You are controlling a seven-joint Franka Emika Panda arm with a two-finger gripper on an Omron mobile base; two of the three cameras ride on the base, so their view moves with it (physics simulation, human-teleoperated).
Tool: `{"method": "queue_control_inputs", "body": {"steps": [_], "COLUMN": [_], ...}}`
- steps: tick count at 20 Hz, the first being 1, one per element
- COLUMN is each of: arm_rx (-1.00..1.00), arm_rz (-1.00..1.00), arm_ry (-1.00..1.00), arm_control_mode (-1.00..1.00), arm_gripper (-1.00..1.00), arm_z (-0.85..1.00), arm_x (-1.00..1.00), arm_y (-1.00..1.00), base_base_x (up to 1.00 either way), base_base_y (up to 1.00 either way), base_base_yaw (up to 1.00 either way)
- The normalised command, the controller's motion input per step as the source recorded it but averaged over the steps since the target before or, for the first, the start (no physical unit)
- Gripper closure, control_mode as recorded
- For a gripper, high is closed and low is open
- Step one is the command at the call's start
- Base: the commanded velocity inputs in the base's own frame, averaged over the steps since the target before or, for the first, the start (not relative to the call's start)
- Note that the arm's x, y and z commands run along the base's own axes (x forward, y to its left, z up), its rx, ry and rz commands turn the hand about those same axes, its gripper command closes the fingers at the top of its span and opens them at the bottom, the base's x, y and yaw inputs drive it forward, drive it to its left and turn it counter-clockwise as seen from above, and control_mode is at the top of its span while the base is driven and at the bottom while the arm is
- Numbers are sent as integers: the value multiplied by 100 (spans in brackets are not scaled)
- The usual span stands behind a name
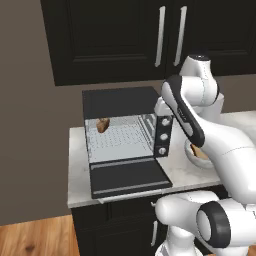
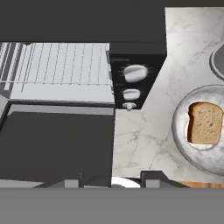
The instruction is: Pick up the heated bread from the toaster oven and place it in the bowl. Then move the bread bowl to the dining counter.
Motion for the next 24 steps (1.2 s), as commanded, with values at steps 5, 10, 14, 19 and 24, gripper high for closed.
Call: {"method": "queue_control_inputs", "body": {"steps": [5,10,14,19,24], "arm_rx": [-7,-7,-5,0,0], "arm_rz": [1,0,0,0,-2], "arm_ry": [1,3,0,-5,-15], "arm_control_mode": [-100,-100,-100,-100,-100], "arm_gripper": [-100,-100,-100,-100,-100], "arm_z": [-4,-25,-36,-22,-33], "arm_x": [-6,-23,-39,-9,16], "arm_y": [22,66,99,84,50], "base_base_x": [0,0,0,0,0], "base_base_y": [0,0,0,0,0], "base_base_yaw": [0,0,0,0,0]}}
